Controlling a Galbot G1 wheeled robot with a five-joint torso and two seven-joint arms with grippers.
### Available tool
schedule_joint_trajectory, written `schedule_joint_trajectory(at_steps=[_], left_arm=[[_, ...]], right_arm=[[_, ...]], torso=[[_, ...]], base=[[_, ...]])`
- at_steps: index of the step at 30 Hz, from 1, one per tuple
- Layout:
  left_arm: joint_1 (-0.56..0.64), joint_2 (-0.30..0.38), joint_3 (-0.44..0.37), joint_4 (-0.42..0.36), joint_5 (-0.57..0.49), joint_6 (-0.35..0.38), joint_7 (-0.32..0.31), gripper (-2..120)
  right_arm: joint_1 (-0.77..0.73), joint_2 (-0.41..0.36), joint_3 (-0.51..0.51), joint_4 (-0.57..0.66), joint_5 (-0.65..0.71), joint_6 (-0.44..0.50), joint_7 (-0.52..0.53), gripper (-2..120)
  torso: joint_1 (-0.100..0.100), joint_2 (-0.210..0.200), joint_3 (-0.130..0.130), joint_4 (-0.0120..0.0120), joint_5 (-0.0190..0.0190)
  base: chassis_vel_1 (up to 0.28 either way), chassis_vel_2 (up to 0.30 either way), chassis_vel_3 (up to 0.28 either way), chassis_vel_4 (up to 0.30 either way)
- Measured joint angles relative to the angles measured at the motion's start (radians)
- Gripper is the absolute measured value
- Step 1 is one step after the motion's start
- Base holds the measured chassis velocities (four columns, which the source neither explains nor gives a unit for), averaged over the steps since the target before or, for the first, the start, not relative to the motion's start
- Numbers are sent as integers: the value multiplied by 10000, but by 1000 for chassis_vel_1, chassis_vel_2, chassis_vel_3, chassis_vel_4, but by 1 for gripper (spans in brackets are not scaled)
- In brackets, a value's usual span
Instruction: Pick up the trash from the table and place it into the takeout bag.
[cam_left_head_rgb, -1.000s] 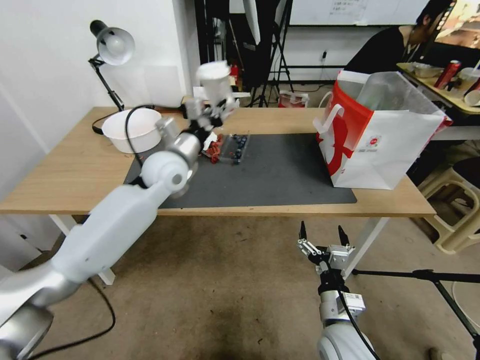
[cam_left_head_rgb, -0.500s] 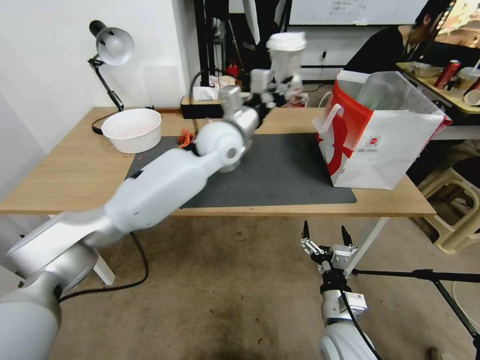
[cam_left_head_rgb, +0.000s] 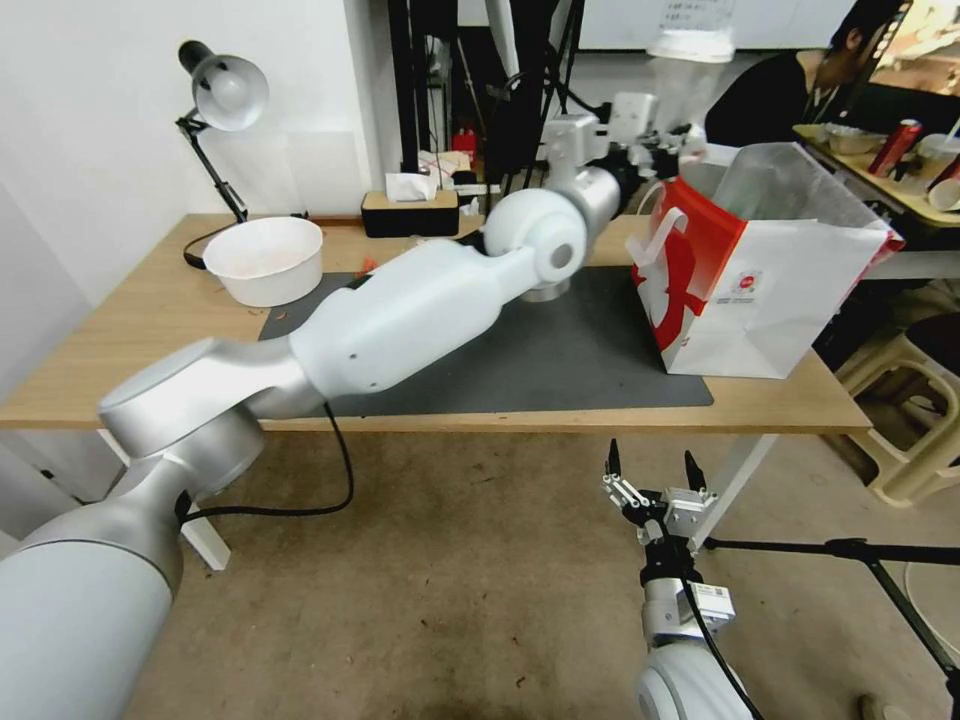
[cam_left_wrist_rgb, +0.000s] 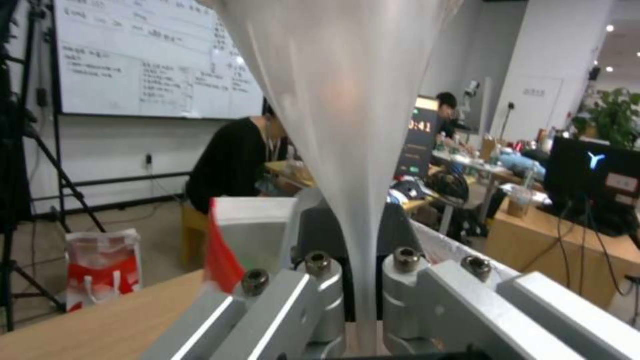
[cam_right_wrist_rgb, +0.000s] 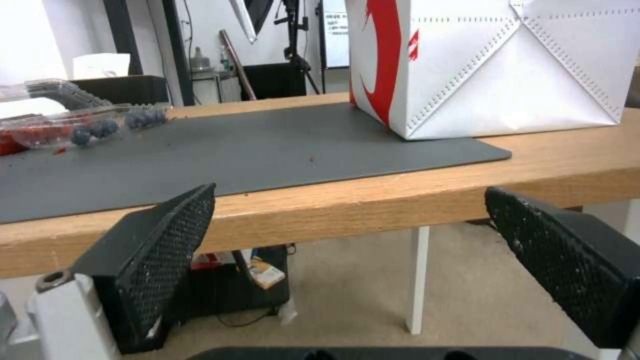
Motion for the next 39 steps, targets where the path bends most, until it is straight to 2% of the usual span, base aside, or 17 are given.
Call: schedule_joint_trajectory(at_steps=[4,8,13,14,15,20,25,28,29,30,32,34,35,37,38,39], left_arm=[[-293,-426,270,314,-241,99,-49,0],[-638,-1172,710,962,-382,135,-34,0],[-739,-1659,969,1622,-343,121,67,0],[-744,-1818,1018,1809,-326,115,101,0],[-743,-1952,1074,2076,-289,100,159,0],[-666,-1989,1117,2585,-139,78,251,0],[-561,-1972,1153,2740,-31,47,315,0],[-477,-1963,1172,2660,-29,29,318,14],[-477,-1963,1172,2660,-29,29,318,14],[-458,-1959,1172,2644,-29,8,317,21],[-452,-1956,1172,2638,-29,-2,315,24],[-439,-1949,1153,2623,-27,-49,306,35],[-439,-1949,1153,2623,-27,-49,306,35],[-424,-1945,1040,2580,-20,-78,279,46],[-424,-1945,1040,2580,-20,-78,279,46],[-407,-1943,904,2533,-14,-96,241,53]], right_arm=[[36,19,-1,2,11,0,2,100],[56,50,-28,-8,16,10,2,100],[49,39,-31,-23,29,35,2,100],[48,40,-30,-23,33,48,2,100],[45,51,-30,-14,42,49,2,100],[30,63,-24,17,52,52,3,100],[21,75,-21,16,53,70,2,100],[34,108,-25,-3,53,88,2,100],[34,108,-25,-3,53,88,2,100],[44,120,-29,-5,51,89,2,100],[49,124,-29,-6,49,89,2,100],[40,126,-16,-5,45,98,2,100],[40,126,-16,-5,45,98,2,100],[6,126,10,-5,44,115,2,100],[6,126,10,-5,44,115,2,100],[-9,125,16,-3,42,128,2,100]], torso=[[0,0,0,0,0],[-2,0,0,-3,1],[-1,0,0,1,1],[-1,0,1,0,0],[-2,1,0,-11,1],[-1,0,0,1,-1],[-1,0,0,1,-3],[-1,0,0,-1,-1],[-1,0,0,-1,-1],[-2,0,0,-1,-2],[-2,1,0,-1,-2],[-1,0,0,-1,-2],[-1,0,0,-1,-2],[-2,0,0,-1,-2],[-2,0,0,-1,-2],[-1,0,0,-2,-2]], base=[[0,0,0,0],[0,0,0,0],[0,0,0,0],[0,0,0,0],[0,0,0,0],[0,0,0,0],[0,0,0,0],[0,0,0,0],[0,0,0,0],[0,0,0,0],[0,0,0,0],[0,0,0,0],[0,0,0,0],[0,0,0,0],[0,0,0,0],[0,0,0,0]])
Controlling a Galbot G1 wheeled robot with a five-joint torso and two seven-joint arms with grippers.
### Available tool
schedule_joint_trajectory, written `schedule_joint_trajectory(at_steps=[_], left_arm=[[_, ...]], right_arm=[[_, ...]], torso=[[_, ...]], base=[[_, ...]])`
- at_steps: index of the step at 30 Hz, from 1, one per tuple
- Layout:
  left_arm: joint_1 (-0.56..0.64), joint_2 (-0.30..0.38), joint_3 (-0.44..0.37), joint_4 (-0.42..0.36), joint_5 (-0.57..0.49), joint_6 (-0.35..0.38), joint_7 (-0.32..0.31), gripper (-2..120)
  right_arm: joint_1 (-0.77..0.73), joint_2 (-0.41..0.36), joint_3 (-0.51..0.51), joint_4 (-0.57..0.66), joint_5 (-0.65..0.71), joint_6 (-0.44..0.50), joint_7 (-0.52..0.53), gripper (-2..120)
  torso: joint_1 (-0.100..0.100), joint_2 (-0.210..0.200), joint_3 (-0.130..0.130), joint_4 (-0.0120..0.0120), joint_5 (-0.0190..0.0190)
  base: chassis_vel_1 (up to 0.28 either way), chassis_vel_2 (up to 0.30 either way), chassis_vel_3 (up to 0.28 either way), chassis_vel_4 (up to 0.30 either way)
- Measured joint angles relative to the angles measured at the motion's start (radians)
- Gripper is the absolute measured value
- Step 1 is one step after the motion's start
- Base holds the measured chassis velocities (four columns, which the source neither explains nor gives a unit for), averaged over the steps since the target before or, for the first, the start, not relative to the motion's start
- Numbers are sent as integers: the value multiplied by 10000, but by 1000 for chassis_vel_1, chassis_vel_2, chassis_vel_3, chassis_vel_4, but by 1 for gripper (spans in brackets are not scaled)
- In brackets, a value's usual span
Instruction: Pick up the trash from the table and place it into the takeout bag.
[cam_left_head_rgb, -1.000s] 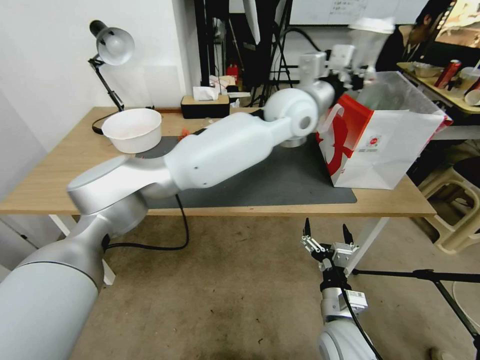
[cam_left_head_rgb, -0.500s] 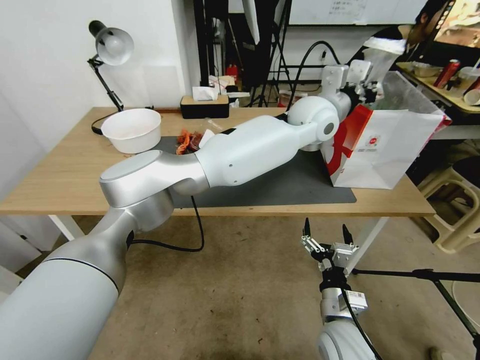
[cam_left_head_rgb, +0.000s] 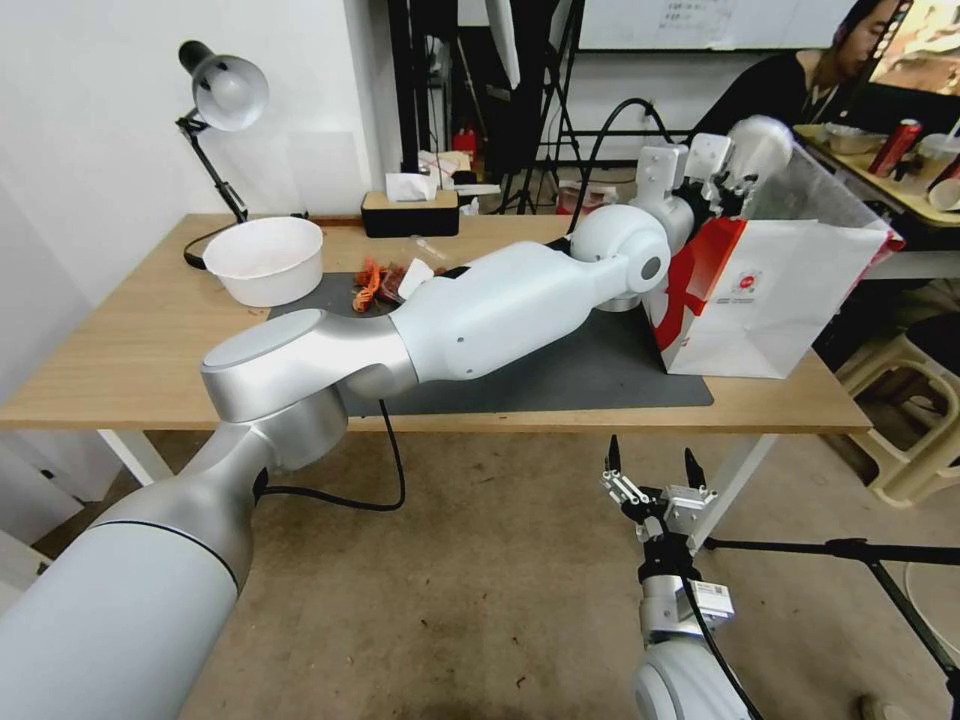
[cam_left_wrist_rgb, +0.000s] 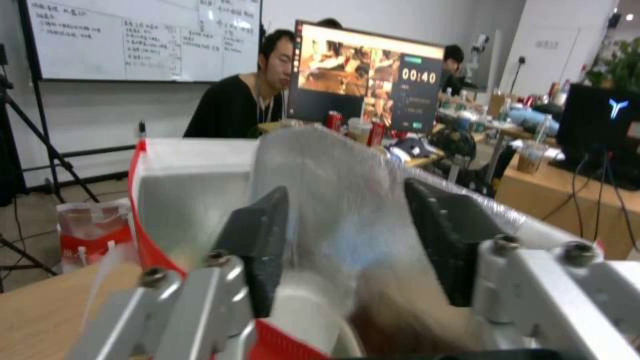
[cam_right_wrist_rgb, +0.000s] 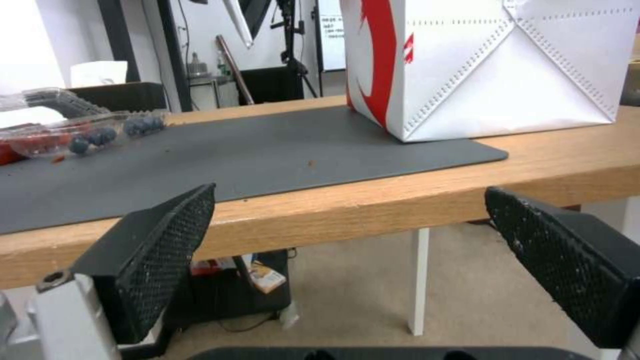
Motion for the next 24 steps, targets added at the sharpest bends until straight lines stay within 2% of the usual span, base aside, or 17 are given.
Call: schedule_joint_trajectory(at_steps=[2,3,7,8,11,13,19,23,24], left_arm=[[34,5,-238,-160,-1,-5,-99,61],[34,5,-238,-160,-1,-5,-99,61],[207,161,-546,-837,-25,-29,-306,80],[207,161,-546,-837,-25,-29,-306,80],[451,804,-863,-1413,-120,-37,-509,93],[563,1029,-957,-1549,-140,-37,-566,97],[1017,1801,-1295,-1919,-129,-58,-643,100],[1579,2629,-1597,-2245,52,-95,-688,100],[1579,2629,-1597,-2245,52,-95,-688,100]], right_arm=[[-6,0,6,10,-6,4,0,100],[-6,0,6,10,-6,4,0,100],[7,-17,9,55,-10,4,0,100],[7,-17,9,55,-10,4,0,100],[-8,-32,30,86,-10,-1,5,100],[-22,-33,31,96,-10,-7,9,100],[-52,-48,38,113,-16,-26,18,100],[-76,-90,44,131,-28,-53,26,100],[-76,-90,44,131,-28,-53,26,100]], torso=[[0,0,0,1,0],[0,0,0,1,0],[-1,1,0,-6,1],[-1,1,0,-6,1],[0,1,-1,3,0],[0,2,-1,4,-2],[0,2,-1,1,-2],[0,2,-1,1,-3],[0,2,-1,1,-3]], base=[[0,0,0,0],[0,0,0,0],[0,0,0,0],[0,0,0,0],[0,0,0,0],[0,0,0,0],[0,0,0,0],[0,0,0,0],[0,0,0,0]])
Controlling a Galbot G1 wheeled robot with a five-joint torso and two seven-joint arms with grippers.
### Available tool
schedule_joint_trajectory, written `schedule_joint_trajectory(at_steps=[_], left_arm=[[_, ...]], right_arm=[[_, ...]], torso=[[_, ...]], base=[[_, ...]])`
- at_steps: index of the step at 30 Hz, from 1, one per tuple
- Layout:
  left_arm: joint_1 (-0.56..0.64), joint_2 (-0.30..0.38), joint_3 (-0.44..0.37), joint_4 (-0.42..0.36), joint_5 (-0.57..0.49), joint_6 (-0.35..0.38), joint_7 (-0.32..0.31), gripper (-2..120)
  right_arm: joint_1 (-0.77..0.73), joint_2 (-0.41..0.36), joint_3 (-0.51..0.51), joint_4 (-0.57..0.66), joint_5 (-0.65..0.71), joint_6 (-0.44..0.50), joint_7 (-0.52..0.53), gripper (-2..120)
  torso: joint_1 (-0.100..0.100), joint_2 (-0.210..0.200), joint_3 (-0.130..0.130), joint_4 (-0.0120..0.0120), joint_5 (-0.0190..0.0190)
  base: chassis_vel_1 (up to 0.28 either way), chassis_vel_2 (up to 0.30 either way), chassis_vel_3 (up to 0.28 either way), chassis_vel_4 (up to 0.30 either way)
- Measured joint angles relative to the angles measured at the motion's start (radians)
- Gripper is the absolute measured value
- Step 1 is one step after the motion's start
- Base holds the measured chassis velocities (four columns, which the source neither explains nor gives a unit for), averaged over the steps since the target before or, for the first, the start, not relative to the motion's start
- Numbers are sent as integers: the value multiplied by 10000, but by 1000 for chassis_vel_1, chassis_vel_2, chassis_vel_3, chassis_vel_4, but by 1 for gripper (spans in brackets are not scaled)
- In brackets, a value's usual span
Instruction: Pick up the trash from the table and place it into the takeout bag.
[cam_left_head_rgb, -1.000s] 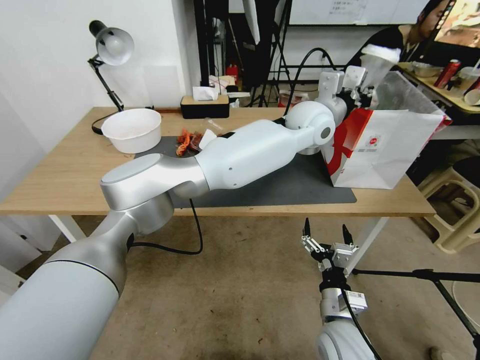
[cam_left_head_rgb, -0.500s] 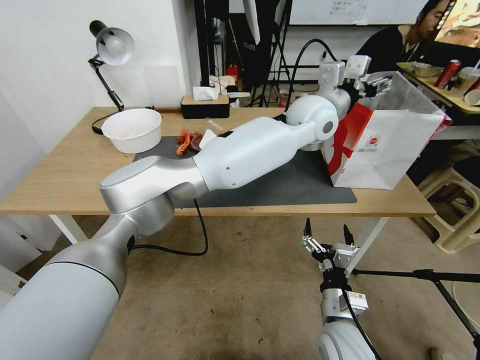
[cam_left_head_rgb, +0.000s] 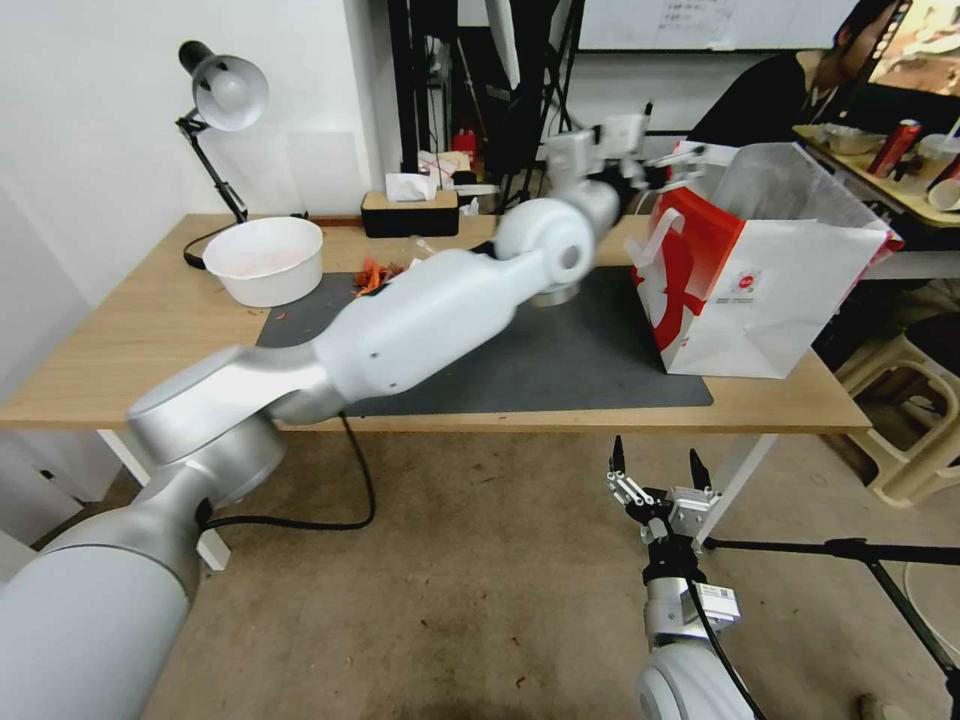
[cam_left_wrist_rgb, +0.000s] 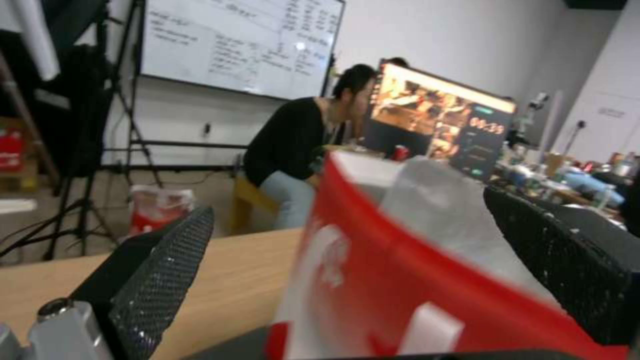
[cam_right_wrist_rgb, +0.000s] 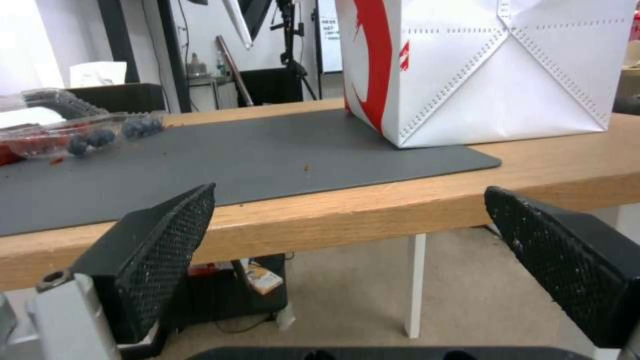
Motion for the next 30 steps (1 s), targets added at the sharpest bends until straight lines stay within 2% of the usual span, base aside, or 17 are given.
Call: schedule_joint_trajectory(at_steps=[3,9,16,23,28,30], left_arm=[[407,532,-204,-205,175,-90,4,100],[1029,1168,-524,-630,507,-114,21,100],[2019,2114,-1286,-1267,1151,-126,23,100],[2768,2748,-1936,-1679,1709,-264,97,100],[2964,2889,-2114,-1778,1824,-292,134,100],[3443,3233,-2576,-2017,2050,-365,223,100]], right_arm=[[-6,-28,5,14,-4,-26,0,100],[8,-30,5,15,-29,-57,3,100],[58,23,-67,-50,-86,-73,3,100],[44,9,-74,-54,-98,-87,-4,100],[44,6,-75,-56,-99,-90,-5,100],[46,5,-95,-78,-113,-97,-9,100]], torso=[[0,0,0,0,2],[0,0,0,-1,1],[0,0,1,0,2],[0,0,1,1,0],[0,0,1,-1,2],[0,-1,1,0,2]], base=[[0,0,0,0],[0,0,0,0],[0,0,0,0],[0,0,0,0],[0,0,0,0],[0,0,0,0]])
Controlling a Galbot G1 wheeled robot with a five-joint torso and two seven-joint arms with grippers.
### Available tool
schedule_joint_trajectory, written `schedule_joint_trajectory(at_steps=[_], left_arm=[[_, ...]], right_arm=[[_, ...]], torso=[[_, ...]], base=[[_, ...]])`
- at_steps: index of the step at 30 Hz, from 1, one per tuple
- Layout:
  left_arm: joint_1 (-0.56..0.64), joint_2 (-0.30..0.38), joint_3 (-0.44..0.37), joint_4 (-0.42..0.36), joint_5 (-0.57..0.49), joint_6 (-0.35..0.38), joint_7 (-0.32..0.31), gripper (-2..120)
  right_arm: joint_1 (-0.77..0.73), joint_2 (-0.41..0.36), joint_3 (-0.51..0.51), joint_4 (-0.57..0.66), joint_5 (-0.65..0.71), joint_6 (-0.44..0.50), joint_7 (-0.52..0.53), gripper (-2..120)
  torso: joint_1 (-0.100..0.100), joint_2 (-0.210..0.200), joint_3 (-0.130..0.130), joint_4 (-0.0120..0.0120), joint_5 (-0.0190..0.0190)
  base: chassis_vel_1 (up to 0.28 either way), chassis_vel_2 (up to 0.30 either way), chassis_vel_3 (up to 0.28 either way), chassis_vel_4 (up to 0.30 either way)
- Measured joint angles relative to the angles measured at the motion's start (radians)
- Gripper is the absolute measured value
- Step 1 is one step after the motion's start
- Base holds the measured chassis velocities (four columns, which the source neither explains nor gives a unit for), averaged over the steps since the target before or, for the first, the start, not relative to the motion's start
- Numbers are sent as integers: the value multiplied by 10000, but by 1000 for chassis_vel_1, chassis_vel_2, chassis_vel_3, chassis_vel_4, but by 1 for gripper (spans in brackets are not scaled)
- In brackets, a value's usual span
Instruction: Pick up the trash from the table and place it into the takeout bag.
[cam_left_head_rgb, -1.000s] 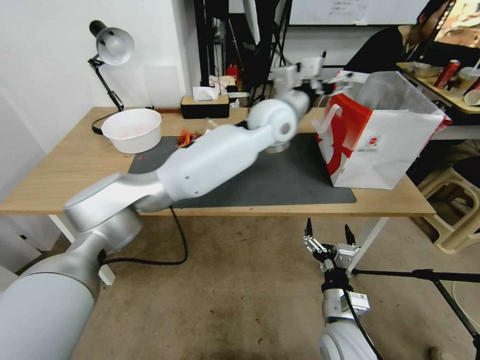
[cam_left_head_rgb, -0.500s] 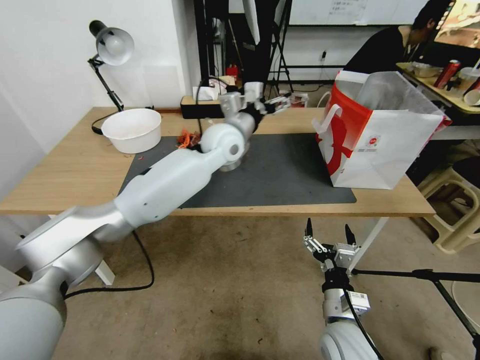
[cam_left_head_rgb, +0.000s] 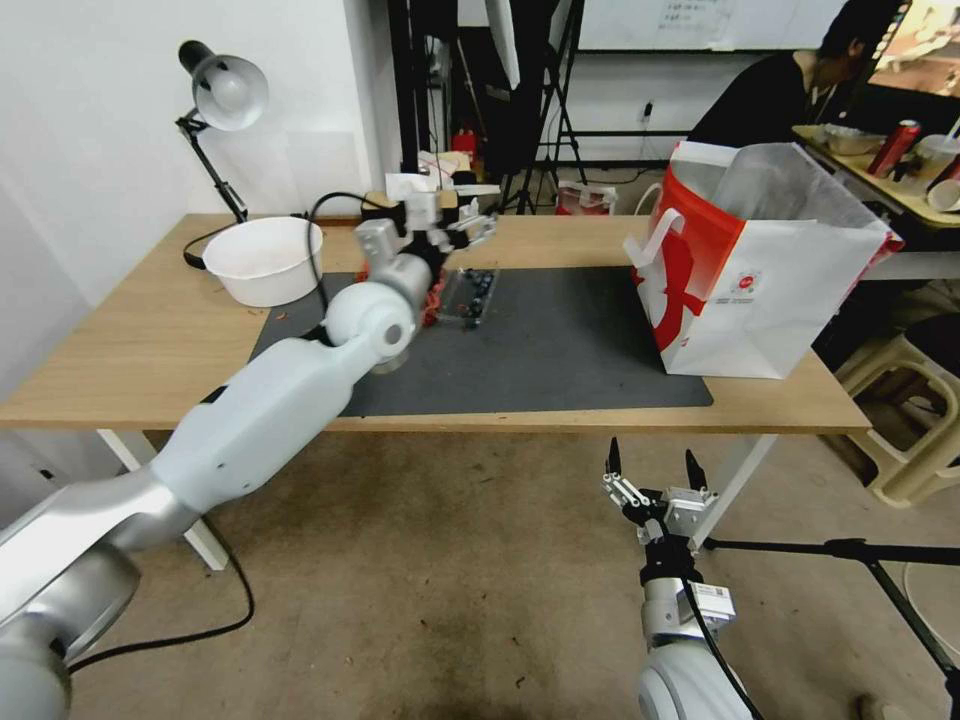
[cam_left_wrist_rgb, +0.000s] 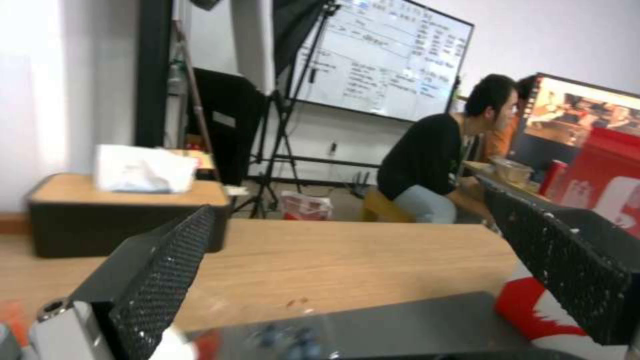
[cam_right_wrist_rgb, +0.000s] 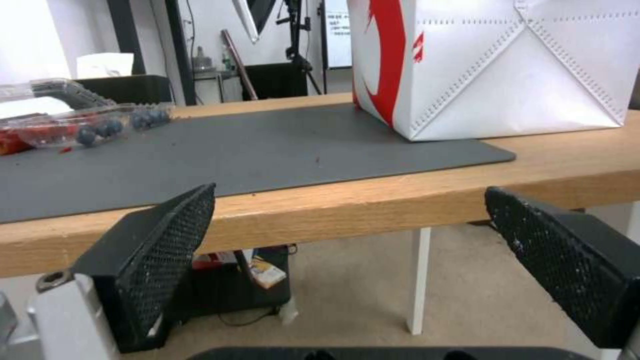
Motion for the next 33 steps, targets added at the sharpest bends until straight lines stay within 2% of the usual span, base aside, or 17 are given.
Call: schedule_joint_trajectory(at_steps=[1,2,4,10,22,33], left_arm=[[813,496,-757,-448,267,-42,123,100],[813,496,-757,-448,267,-42,123,100],[1887,938,-1584,-972,614,-103,260,100],[2968,1313,-2388,-1471,1068,-241,492,100],[4968,1552,-3893,-2325,2114,-451,834,100],[6933,1538,-5073,-2762,3355,-1150,1009,100]], right_arm=[[36,12,-62,-16,-29,-17,-6,100],[36,12,-62,-16,-29,-17,-6,100],[66,-4,-93,-38,-43,-29,-15,100],[94,-60,-114,-42,-44,-55,-21,100],[128,-53,-170,-85,-44,-64,-32,100],[65,-87,-141,-62,-44,-59,-35,100]], torso=[[0,-2,-1,0,2],[0,-2,-1,0,2],[-1,-1,-1,0,2],[-1,-1,-1,0,1],[-1,-1,-2,-1,3],[1,-1,-2,0,1]], base=[[0,0,0,0],[0,0,0,0],[0,0,0,0],[0,0,0,0],[0,0,0,0],[0,0,0,0]])
